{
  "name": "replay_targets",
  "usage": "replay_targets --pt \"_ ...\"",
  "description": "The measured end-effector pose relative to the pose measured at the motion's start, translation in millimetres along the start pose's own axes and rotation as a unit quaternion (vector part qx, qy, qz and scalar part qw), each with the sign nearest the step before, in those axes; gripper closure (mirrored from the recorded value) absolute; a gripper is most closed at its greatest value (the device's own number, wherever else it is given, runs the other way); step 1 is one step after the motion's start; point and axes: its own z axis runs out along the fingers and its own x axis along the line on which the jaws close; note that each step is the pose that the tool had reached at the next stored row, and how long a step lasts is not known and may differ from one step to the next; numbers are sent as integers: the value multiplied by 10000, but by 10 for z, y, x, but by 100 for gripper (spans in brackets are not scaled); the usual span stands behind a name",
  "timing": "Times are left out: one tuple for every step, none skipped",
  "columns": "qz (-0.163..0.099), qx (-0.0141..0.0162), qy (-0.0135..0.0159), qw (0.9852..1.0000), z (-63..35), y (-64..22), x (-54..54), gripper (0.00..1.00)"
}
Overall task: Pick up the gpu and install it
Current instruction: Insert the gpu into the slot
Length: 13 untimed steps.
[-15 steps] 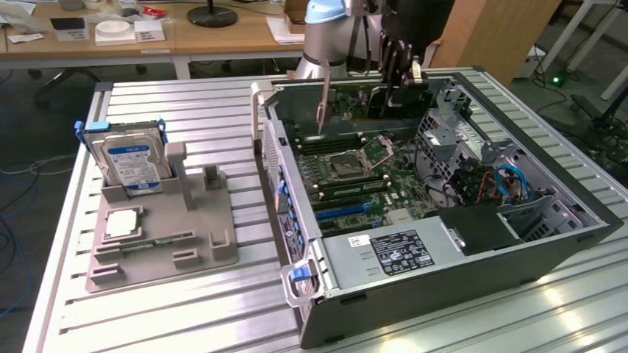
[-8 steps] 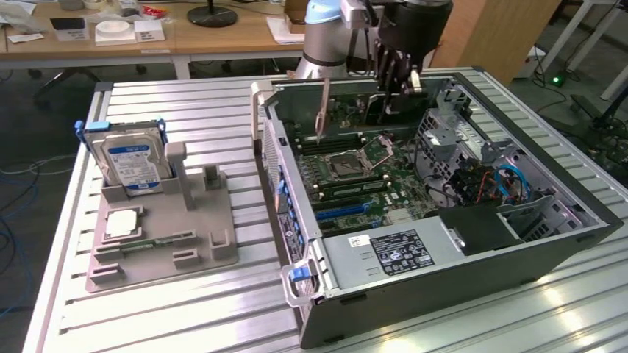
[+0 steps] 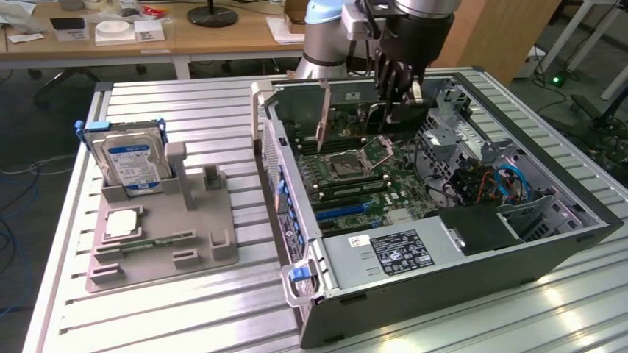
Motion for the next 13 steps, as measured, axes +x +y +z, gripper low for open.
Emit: replay_targets --pt "0 -2 0 10000 14 2 1 72" --pt "-10 -4 -1 10000 29 11 3 72" --pt "-29 -7 -1 10000 45 19 5 72" --pt "-34 -8 -2 10000 65 21 6 72" --pt "-35 -10 -2 10000 83 22 7 72" --pt "-38 -12 -1 10000 101 23 9 72" --pt "-50 -16 -2 10000 119 25 10 72" --pt "-101 -21 -4 9999 137 26 11 72" --pt "-187 -28 -6 9998 152 27 12 72" --pt "-276 -33 -9 9996 166 27 13 72" --pt "-319 -37 -10 9995 183 28 14 72" --pt "-320 -37 -10 9995 197 28 16 72" --pt "-320 -37 -8 9995 213 29 18 72"
